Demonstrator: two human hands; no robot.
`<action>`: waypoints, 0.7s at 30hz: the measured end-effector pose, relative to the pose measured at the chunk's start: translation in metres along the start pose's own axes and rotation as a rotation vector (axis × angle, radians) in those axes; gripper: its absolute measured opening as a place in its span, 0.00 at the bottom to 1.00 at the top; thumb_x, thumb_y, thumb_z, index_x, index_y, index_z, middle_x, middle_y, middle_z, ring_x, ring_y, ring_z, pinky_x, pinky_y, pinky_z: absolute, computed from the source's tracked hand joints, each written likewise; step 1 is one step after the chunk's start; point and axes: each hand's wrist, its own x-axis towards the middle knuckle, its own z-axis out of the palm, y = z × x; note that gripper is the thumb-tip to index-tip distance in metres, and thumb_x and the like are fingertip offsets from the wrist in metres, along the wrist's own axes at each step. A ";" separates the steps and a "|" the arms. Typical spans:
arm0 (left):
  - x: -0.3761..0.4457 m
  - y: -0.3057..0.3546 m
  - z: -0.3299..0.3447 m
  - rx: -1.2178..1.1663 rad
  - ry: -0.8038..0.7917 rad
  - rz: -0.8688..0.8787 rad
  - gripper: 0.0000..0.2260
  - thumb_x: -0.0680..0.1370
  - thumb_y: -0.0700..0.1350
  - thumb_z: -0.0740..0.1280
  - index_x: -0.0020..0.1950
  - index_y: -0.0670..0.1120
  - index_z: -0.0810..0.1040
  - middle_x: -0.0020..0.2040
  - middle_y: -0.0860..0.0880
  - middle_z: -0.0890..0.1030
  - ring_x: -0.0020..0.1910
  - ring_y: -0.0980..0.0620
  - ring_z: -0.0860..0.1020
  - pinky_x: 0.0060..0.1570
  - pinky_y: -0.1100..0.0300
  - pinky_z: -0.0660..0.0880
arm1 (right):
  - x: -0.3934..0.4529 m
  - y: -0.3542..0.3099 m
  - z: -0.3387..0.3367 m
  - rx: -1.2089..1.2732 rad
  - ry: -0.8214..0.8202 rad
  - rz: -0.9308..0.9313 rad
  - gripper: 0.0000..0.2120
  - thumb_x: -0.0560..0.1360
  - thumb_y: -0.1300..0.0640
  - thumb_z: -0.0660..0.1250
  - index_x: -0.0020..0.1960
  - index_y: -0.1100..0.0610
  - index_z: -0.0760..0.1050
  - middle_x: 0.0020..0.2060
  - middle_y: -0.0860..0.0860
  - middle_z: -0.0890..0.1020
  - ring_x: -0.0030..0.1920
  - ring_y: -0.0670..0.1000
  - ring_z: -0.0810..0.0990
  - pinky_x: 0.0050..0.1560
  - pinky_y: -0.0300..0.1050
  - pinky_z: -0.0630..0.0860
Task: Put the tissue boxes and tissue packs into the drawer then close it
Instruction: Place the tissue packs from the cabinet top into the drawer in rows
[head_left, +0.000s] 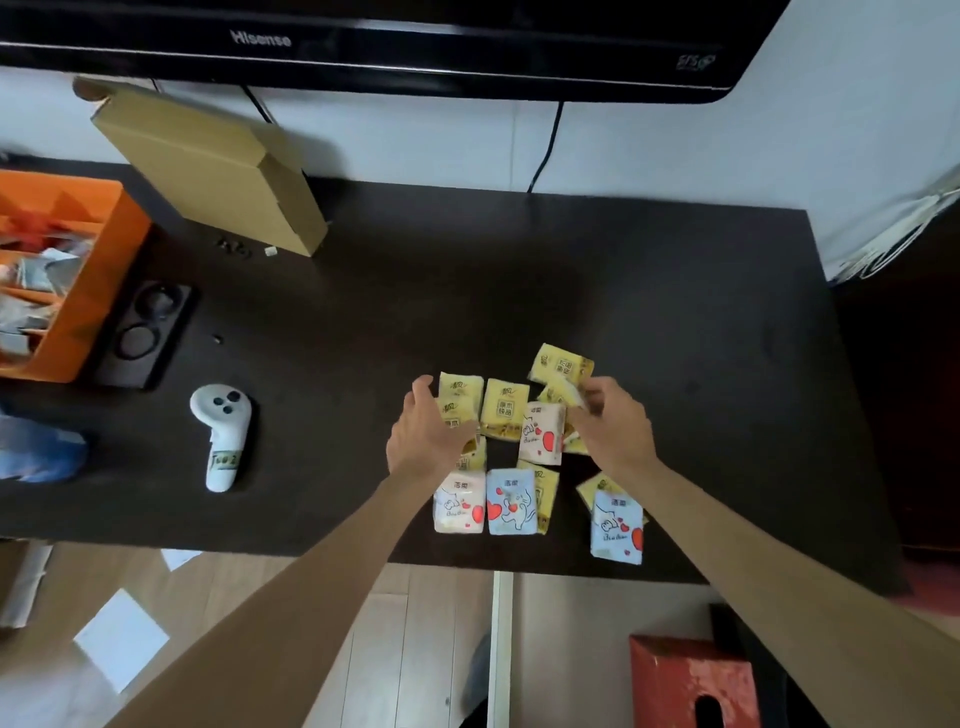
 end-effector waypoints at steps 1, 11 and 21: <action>-0.001 -0.002 -0.002 -0.046 0.009 0.013 0.38 0.71 0.52 0.76 0.76 0.51 0.60 0.71 0.50 0.72 0.64 0.45 0.76 0.57 0.47 0.75 | -0.002 0.003 -0.001 0.052 0.038 0.023 0.19 0.80 0.57 0.69 0.70 0.53 0.73 0.57 0.48 0.83 0.45 0.41 0.81 0.44 0.41 0.79; -0.056 -0.001 -0.011 -0.414 0.020 0.127 0.24 0.74 0.46 0.76 0.67 0.55 0.71 0.60 0.56 0.74 0.54 0.58 0.77 0.51 0.60 0.79 | -0.062 0.102 -0.052 0.414 0.279 0.247 0.26 0.82 0.62 0.65 0.75 0.46 0.64 0.64 0.47 0.79 0.62 0.48 0.81 0.62 0.54 0.80; -0.127 0.036 0.056 -0.254 -0.273 0.364 0.19 0.78 0.48 0.70 0.68 0.58 0.75 0.62 0.60 0.70 0.56 0.66 0.72 0.41 0.81 0.70 | -0.066 0.153 -0.073 -0.169 0.208 0.134 0.42 0.72 0.64 0.76 0.80 0.52 0.60 0.80 0.52 0.61 0.80 0.55 0.60 0.76 0.55 0.64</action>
